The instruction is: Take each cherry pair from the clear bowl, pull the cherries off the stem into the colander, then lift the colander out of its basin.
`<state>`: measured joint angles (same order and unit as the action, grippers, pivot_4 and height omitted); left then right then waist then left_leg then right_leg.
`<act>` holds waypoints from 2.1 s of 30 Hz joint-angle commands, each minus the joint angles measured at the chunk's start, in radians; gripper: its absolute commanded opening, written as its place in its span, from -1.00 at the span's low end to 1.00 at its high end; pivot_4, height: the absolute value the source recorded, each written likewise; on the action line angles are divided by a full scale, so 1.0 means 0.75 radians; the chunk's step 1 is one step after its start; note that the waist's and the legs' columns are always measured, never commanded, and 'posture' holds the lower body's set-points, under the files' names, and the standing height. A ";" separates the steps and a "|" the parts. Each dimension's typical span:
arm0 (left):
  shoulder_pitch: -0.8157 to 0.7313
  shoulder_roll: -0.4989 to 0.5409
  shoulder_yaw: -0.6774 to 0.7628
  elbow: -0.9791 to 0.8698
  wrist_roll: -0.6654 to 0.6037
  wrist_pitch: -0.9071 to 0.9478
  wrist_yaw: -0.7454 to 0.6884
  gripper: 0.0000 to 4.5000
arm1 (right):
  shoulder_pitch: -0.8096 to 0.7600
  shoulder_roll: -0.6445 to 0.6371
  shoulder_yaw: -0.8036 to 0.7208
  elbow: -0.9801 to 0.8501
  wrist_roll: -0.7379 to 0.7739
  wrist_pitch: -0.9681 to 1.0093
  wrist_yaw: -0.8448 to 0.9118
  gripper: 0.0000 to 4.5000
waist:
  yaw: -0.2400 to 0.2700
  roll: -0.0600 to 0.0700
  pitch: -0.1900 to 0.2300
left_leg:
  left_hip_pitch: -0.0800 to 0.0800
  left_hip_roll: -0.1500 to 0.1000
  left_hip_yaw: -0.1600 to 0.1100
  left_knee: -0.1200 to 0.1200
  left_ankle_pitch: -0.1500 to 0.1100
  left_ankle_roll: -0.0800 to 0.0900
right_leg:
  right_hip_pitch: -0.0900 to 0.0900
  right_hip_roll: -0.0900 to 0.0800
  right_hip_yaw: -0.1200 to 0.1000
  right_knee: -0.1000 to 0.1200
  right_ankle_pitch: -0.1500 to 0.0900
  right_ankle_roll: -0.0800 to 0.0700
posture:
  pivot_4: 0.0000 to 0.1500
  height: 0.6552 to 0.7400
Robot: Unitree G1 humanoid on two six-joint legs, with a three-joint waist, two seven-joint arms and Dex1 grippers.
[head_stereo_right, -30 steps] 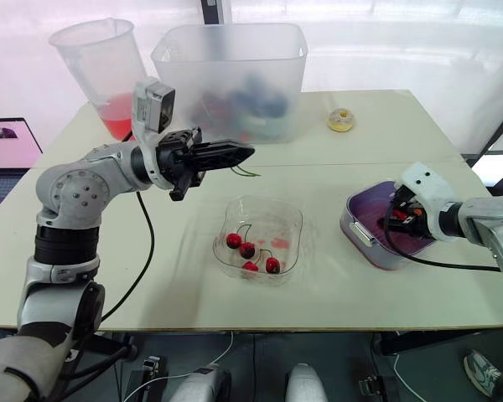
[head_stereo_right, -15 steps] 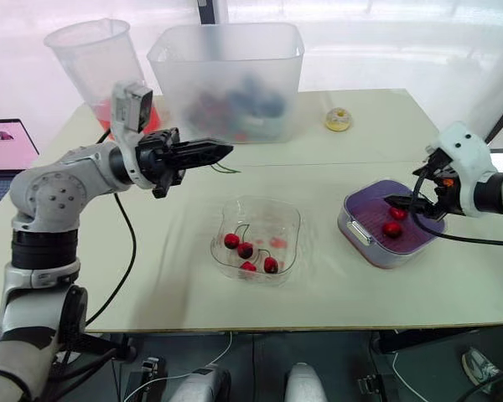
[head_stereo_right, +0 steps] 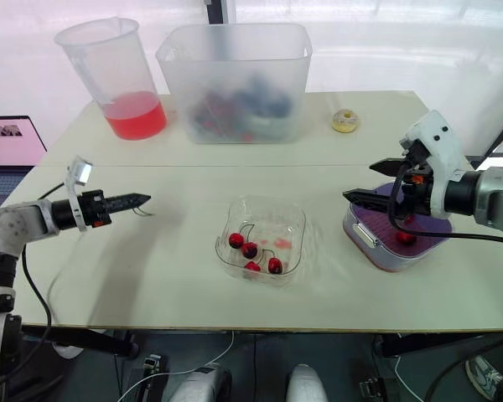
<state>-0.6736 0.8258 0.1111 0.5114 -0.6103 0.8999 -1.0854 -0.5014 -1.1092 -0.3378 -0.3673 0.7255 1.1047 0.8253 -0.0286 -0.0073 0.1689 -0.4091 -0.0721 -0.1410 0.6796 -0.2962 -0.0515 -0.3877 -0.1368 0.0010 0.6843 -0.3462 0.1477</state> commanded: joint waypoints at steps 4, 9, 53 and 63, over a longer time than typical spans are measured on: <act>0.015 0.012 -0.067 0.085 0.133 -0.057 -0.043 -1.00 | -0.019 -0.014 -0.044 -0.044 0.024 0.002 -0.051 0.99 | -0.016 0.000 0.000 | 0.000 0.000 0.000 0.000 0.000 0.000 | 0.000 0.000 0.000 0.001 0.000 0.000 | 1.00 1.00; -0.038 0.014 -0.021 0.157 0.119 0.001 -0.081 -0.74 | -0.020 -0.021 -0.042 -0.052 0.036 0.009 -0.068 1.00 | -0.021 0.000 0.000 | 0.000 0.000 0.000 0.000 0.000 0.000 | -0.001 0.001 0.000 0.001 0.000 0.000 | 1.00 1.00; 0.200 0.056 0.053 -0.863 0.080 -0.674 -0.282 0.97 | -0.655 0.394 0.645 -0.068 -0.014 0.321 -0.110 1.00 | -0.023 0.001 0.000 | 0.000 0.002 0.000 -0.002 0.000 0.000 | -0.002 0.001 0.002 0.000 0.000 0.000 | 1.00 1.00; 0.264 0.050 0.073 -0.902 0.058 -0.692 -0.247 0.97 | -0.723 0.769 0.786 0.125 -0.053 0.680 -0.349 1.00 | -0.022 0.001 0.000 | -0.001 0.002 -0.002 -0.002 0.000 0.000 | -0.002 -0.001 0.001 0.000 0.000 0.000 | 1.00 1.00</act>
<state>-0.4736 0.8533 0.1392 -0.1391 -0.5562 0.3850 -1.2830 -1.0256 -0.5406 0.2447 -0.2810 0.7058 1.6000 0.5919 -0.0448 -0.0064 0.1687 -0.4095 -0.0710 -0.1425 0.6783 -0.2962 -0.0516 -0.3893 -0.1377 0.0020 0.6846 -0.3462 0.1477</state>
